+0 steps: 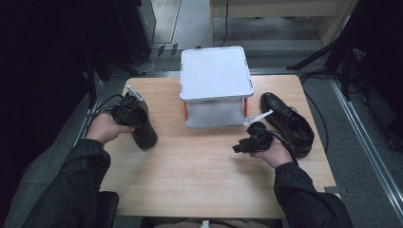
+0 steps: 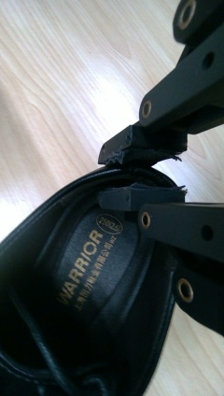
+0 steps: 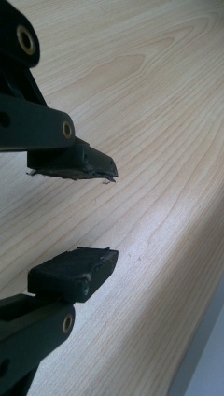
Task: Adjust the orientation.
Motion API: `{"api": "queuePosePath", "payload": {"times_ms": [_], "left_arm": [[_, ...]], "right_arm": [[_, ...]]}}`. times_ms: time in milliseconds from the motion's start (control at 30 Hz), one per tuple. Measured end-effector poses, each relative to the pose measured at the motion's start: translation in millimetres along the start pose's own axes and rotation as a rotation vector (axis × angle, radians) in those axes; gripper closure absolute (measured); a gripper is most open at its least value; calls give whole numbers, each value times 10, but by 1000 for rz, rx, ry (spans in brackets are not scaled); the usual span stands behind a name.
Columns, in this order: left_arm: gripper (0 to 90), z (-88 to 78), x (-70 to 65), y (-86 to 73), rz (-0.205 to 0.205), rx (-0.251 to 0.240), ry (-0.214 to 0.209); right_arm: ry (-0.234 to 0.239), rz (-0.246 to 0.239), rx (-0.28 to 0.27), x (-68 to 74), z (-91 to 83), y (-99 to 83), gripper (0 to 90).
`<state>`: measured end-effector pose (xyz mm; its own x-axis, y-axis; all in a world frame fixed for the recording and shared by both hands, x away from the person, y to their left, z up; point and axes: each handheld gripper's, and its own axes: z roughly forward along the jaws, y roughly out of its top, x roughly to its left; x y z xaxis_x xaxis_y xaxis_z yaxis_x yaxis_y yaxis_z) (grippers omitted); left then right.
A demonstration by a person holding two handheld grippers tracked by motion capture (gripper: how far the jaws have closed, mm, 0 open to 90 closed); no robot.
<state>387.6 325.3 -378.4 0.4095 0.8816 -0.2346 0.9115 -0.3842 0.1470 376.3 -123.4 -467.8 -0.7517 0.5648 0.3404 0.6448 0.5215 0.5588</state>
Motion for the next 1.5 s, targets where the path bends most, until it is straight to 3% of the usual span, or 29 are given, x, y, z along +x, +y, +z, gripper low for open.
{"api": "queuePosePath", "payload": {"times_ms": [67, 233, 400, 500, 567, 667, 700, 833, 900, 1233, 1267, 1500], "left_arm": [[769, -34, 50, -108, -17, 0, 11], [766, -19, 137, -269, -29, -11, -7], [757, -15, 143, -282, -44, -38, -19], [707, -42, 140, -273, -71, -53, -13], [682, -151, 155, -270, -94, -91, -20], [661, -238, 181, -274, -118, -112, -21], [653, -317, 212, -281, -151, -132, -27], [633, -421, 250, -302, -167, -142, -8], [623, -492, 322, -344, -201, -155, -2], [614, -429, 530, -456, -277, -162, 8], [612, -410, 570, -470, -299, -156, 8], [591, -268, 638, -456, -339, -137, 14]], "right_arm": [[-2, 3, -2, -6, -10, -3, 543], [-3, 1, 1, -5, -5, -10, 543], [0, -4, 7, 8, 4, -8, 543], [-1, -4, 6, 6, 2, -9, 543], [-3, -6, 5, 0, 3, -11, 542], [-3, -2, 6, -2, 3, -11, 540], [-2, -4, 5, -2, 4, -12, 540], [-1, -4, 8, 2, 1, -14, 540], [0, -1, 9, -2, -1, -20, 540], [-4, -5, 11, 6, -3, -34, 535], [-4, -5, 11, 6, -3, -36, 534], [-6, 2, 11, -6, -18, -49, 534]]}}
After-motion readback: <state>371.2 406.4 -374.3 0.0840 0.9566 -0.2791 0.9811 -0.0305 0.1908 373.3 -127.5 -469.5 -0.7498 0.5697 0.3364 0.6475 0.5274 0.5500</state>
